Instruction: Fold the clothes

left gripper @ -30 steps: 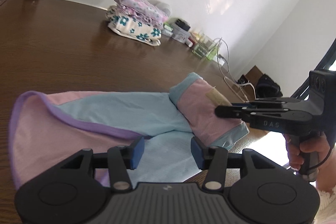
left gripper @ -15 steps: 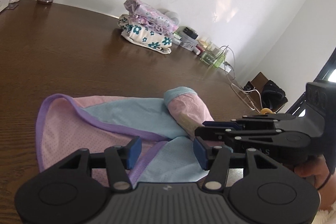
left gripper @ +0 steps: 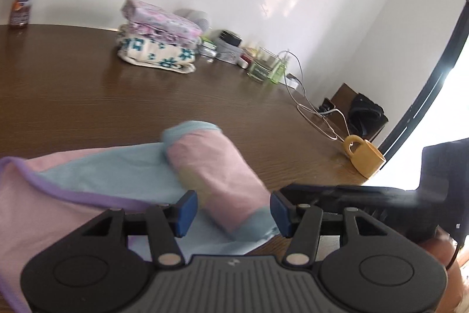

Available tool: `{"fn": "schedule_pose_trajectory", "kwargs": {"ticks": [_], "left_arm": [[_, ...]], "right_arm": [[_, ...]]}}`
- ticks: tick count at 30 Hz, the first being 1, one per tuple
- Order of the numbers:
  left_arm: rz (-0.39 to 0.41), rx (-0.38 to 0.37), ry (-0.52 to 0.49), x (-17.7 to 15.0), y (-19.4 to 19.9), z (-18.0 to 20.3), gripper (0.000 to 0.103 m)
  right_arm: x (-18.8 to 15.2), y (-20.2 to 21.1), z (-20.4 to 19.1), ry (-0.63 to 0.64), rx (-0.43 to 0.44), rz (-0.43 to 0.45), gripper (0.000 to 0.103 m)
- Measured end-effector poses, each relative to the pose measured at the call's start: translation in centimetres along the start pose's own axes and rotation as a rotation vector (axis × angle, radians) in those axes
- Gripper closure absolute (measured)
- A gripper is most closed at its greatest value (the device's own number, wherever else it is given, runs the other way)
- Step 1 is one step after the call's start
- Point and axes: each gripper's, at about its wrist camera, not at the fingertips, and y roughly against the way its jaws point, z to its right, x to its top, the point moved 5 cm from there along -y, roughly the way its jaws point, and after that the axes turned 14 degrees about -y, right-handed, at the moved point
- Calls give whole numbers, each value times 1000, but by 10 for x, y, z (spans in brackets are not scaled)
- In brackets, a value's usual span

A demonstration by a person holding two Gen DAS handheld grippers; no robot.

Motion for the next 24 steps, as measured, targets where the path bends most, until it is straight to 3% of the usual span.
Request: {"fn": "schedule_pose_trajectory", "kwargs": {"ticks": [3,10,15,18,21,24], "left_arm": [[-36,78,-69,-4,-9,12,63],[-94,146,-117,-14,-11,19,61],[-120,177,-140,-15,-11,22,66],[-77,141,-91,-5,-5,21,64],[-12,205,-77,13,-5,15,55],[-53,236,-52,15,-22,6,58]], "right_arm": [[-7,-2,0,29,20,-8,77],[-8,12,17,-25,83,27,76],[-13,2,12,10,78,-13,76],[3,4,12,-28,122,5,76],[21,-3,10,-38,138,24,73],[26,-23,9,-30,107,-7,74]]}}
